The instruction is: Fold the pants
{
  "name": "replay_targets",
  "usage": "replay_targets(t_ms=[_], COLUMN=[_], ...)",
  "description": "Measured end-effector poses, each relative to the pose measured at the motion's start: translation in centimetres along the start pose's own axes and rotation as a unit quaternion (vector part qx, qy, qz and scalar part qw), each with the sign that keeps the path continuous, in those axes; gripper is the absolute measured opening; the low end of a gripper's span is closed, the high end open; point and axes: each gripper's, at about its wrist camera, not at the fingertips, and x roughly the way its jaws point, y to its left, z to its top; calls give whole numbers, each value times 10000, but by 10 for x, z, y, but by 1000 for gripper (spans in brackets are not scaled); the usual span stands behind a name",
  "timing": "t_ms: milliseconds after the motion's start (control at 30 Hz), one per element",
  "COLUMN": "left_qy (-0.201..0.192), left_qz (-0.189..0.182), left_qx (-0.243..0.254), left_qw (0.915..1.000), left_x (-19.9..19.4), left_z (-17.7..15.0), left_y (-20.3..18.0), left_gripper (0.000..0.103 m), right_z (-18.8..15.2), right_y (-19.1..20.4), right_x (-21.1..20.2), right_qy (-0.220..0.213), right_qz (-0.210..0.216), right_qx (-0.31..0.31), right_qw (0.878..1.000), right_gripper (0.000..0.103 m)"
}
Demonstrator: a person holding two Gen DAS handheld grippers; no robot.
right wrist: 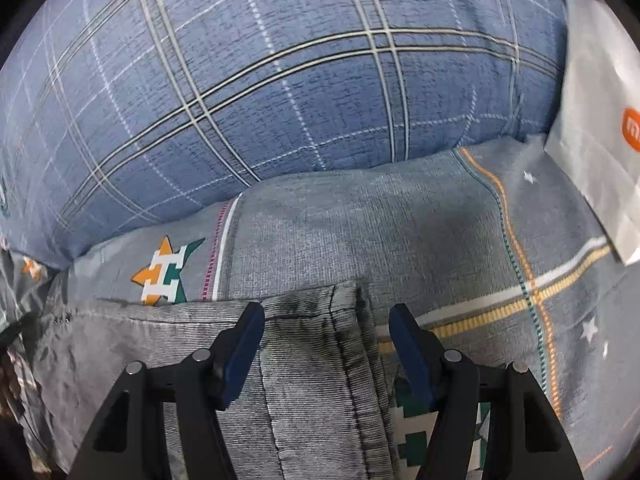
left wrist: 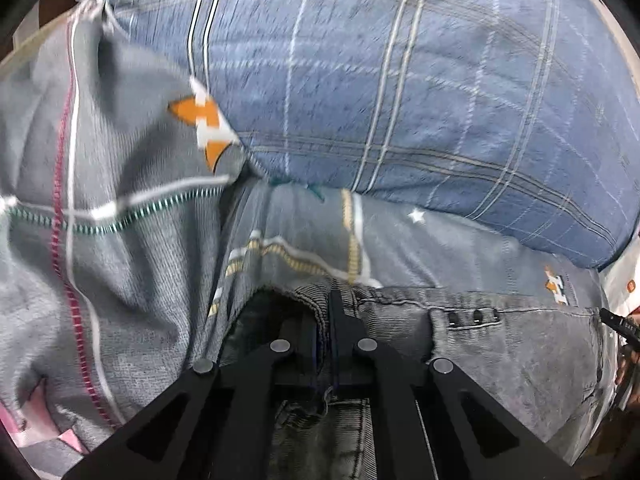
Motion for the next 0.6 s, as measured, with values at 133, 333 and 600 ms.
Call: replay_targets(t_ms=[133,333,600], left_qy=[166,515,-716], left_qz=[-45,-148,142], left_qx=[-161,-478,190], left_qw=[9997,9974,9972], left_x=[11,34,-25], left_z=[0,-1,10], left_y=[5,5,-23], left_gripper=[5,27,2], right_z=[6,9,10], right_y=[3,28,56], right_x=[20,25,-40], right_qy=[265,312,-1168], right_qz=[64,-342,-833], right_qx=[33,-452,-912], right_qw=[9996,9979,9854], right_gripper=[68,20,20])
